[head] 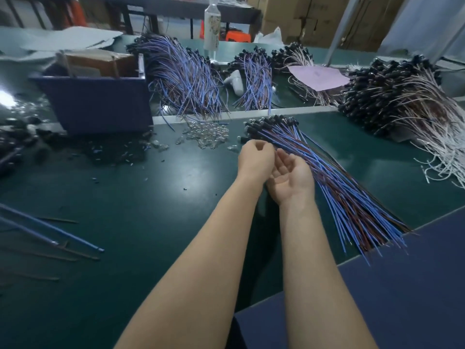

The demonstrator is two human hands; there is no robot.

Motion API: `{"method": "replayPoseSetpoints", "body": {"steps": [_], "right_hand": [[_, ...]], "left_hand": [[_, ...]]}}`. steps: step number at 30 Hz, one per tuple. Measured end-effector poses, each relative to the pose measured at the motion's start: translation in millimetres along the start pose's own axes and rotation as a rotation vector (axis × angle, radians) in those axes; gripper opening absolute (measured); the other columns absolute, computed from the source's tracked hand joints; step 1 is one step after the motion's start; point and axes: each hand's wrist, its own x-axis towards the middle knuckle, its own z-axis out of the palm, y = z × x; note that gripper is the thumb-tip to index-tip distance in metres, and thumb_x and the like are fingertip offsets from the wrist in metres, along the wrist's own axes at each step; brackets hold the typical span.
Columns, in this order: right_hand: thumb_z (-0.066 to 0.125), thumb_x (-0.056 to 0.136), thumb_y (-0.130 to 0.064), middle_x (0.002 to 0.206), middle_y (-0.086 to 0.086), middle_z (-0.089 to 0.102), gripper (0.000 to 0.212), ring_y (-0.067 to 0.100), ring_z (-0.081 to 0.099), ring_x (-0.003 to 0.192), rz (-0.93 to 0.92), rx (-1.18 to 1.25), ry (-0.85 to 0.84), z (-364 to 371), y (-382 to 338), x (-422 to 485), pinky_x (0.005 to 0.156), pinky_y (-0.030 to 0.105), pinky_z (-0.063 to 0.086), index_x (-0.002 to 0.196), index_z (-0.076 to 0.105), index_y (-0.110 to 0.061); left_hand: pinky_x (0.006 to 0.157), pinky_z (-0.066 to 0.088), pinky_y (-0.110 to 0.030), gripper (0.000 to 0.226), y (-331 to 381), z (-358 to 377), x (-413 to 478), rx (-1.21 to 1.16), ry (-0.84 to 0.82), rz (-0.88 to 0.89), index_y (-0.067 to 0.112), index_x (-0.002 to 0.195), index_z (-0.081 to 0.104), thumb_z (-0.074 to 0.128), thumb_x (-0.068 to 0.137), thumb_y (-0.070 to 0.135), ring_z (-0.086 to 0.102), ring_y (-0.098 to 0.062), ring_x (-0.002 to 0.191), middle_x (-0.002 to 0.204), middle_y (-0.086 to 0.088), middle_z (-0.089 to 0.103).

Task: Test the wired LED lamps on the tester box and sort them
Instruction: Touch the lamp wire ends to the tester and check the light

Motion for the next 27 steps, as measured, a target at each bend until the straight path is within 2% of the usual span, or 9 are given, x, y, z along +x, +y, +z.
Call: {"method": "replayPoseSetpoints", "body": {"steps": [6,8,11,14,17,19,22,24,27], "right_hand": [[0.049,0.092,-0.002,0.048,0.001,0.063,0.015,0.009,0.059,0.041,0.012,-0.217,-0.153,56.6,69.0,-26.5,0.042,0.017,0.049,0.081,0.06,-0.003],[0.048,0.091,0.001,0.052,0.001,0.064,0.014,0.007,0.058,0.041,0.01,-0.336,-0.253,76.8,99.1,-38.5,0.041,0.015,0.044,0.094,0.062,0.001],[0.045,0.091,0.004,0.07,0.007,0.065,0.021,0.008,0.061,0.052,-0.007,-0.587,-0.411,101.7,148.8,-60.4,0.053,0.019,0.051,0.105,0.061,0.004],[0.05,0.09,-0.001,0.083,0.011,0.066,0.019,0.017,0.061,0.072,-0.06,-0.906,-0.613,122.5,197.2,-85.0,0.074,0.034,0.053,0.102,0.064,0.004],[0.056,0.089,-0.011,0.068,-0.004,0.059,0.013,0.006,0.049,0.061,-0.198,-1.326,-0.884,141.0,233.9,-109.0,0.054,0.02,0.041,0.079,0.064,-0.011],[0.056,0.088,-0.01,0.057,-0.009,0.049,0.029,0.004,0.039,0.053,-0.215,-1.455,-1.008,148.5,251.6,-121.3,0.048,0.02,0.031,0.06,0.053,-0.018],[0.054,0.086,-0.008,0.039,-0.008,0.043,0.041,0.011,0.031,0.047,-0.246,-1.526,-1.03,154.3,266.6,-129.9,0.04,0.017,0.026,0.047,0.045,-0.017],[0.052,0.089,-0.014,0.048,-0.005,0.05,0.034,0.015,0.038,0.053,-0.285,-1.543,-1.002,157.3,268.9,-129.6,0.044,0.022,0.03,0.055,0.055,-0.011],[0.046,0.096,-0.019,0.062,-0.005,0.053,0.028,0.013,0.049,0.061,-0.353,-1.413,-0.879,159.1,258.6,-120.4,0.053,0.025,0.037,0.071,0.058,-0.017]], "left_hand": [[0.07,0.044,-0.022,0.012,20.0,-88.7,-20.3,-0.081,0.26,0.144,0.021,0.089,0.055,0.048,0.092,0.013,0.056,-0.009,0.079,0.084,0.007,0.057],[0.074,0.048,-0.027,0.013,25.3,-127.5,-29.4,-0.091,0.387,0.187,0.023,0.089,0.055,0.047,0.092,0.013,0.058,-0.013,0.085,0.09,0.004,0.06],[0.086,0.049,-0.034,0.014,28.0,-189.4,-44.3,-0.135,0.592,0.242,0.016,0.099,0.057,0.047,0.092,0.01,0.056,-0.016,0.091,0.095,0.001,0.058],[0.074,0.044,-0.023,0.015,26.7,-245.5,-59.6,-0.199,0.763,0.279,0.017,0.099,0.056,0.045,0.093,0.01,0.052,-0.006,0.079,0.09,0.006,0.054],[0.071,0.04,-0.017,0.014,25.2,-287.4,-70.2,-0.22,0.947,0.307,0.019,0.097,0.054,0.045,0.094,0.01,0.05,-0.007,0.078,0.092,0.004,0.054],[0.064,0.04,-0.008,0.015,24.1,-305.4,-76.2,-0.224,1.032,0.325,0.018,0.097,0.053,0.043,0.094,0.008,0.049,-0.004,0.075,0.088,0.006,0.052],[0.066,0.04,-0.009,0.016,20.9,-322.7,-82.2,-0.262,1.083,0.324,0.017,0.098,0.053,0.042,0.093,0.006,0.05,-0.009,0.081,0.093,0.003,0.053],[0.071,0.041,-0.017,0.017,19.5,-326.9,-84.1,-0.306,1.077,0.314,0.016,0.099,0.052,0.041,0.093,0.005,0.049,-0.013,0.083,0.099,-0.002,0.054],[0.063,0.04,-0.01,0.014,17.7,-323.7,-84.1,-0.32,1.079,0.309,0.018,0.097,0.05,0.043,0.093,0.007,0.049,-0.007,0.075,0.095,0.002,0.053]]}}
